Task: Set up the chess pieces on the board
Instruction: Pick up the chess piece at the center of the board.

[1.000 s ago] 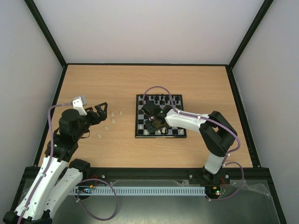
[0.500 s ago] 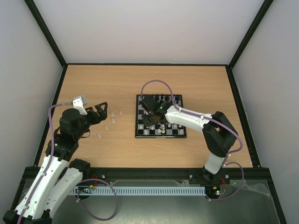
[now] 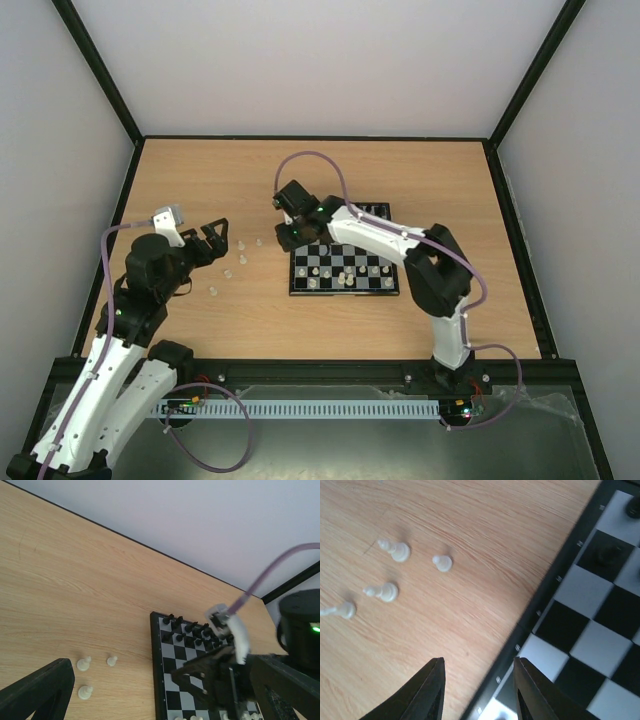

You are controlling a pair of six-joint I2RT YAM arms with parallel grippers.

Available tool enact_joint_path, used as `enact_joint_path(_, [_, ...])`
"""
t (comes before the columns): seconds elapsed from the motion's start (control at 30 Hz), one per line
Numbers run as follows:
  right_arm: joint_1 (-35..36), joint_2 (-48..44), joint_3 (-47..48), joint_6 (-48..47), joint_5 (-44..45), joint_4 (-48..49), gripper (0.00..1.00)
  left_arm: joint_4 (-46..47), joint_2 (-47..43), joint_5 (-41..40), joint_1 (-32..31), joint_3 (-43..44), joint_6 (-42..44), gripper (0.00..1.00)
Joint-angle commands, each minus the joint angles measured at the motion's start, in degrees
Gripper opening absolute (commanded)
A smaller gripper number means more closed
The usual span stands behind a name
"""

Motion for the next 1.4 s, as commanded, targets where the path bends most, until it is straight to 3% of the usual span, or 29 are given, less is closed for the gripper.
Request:
enact_joint_path(0.0, [0.4, 6.2, 8.1, -0.6, -2.3, -4.6, 0.39, 0.0, -0.8, 0.0, 0.3, 0.8, -0.1, 0.99])
enact_joint_path(0.27, [2.1, 18.3, 22.2, -1.8, -1.0, -8.6, 0.36, -0.4, -1.4, 0.0, 0.3, 1.0, 0.2, 0.99])
enact_joint_path(0.7, [3.1, 29.9, 36.1, -1.9, 1.0, -13.7, 0.35, -1.1, -2.3, 0.0, 0.4, 1.2, 0.7, 0.99])
enact_joint_path(1.0, [3.1, 32.3, 37.8, -2.2, 2.4, -14.2, 0.22, -1.1, -2.2, -0.1, 0.3, 1.3, 1.2, 0.99])
enact_joint_path(1.23, [3.1, 31.8, 38.1, -2.5, 2.8, -13.9, 0.04, -0.7, -1.7, 0.1, 0.3, 1.4, 1.1, 1.00])
enact_joint_path(1.37, [3.1, 30.1, 37.7, -2.8, 2.6, -14.3, 0.01, -0.6, -1.3, 0.3, 0.3, 1.4, 1.1, 1.00])
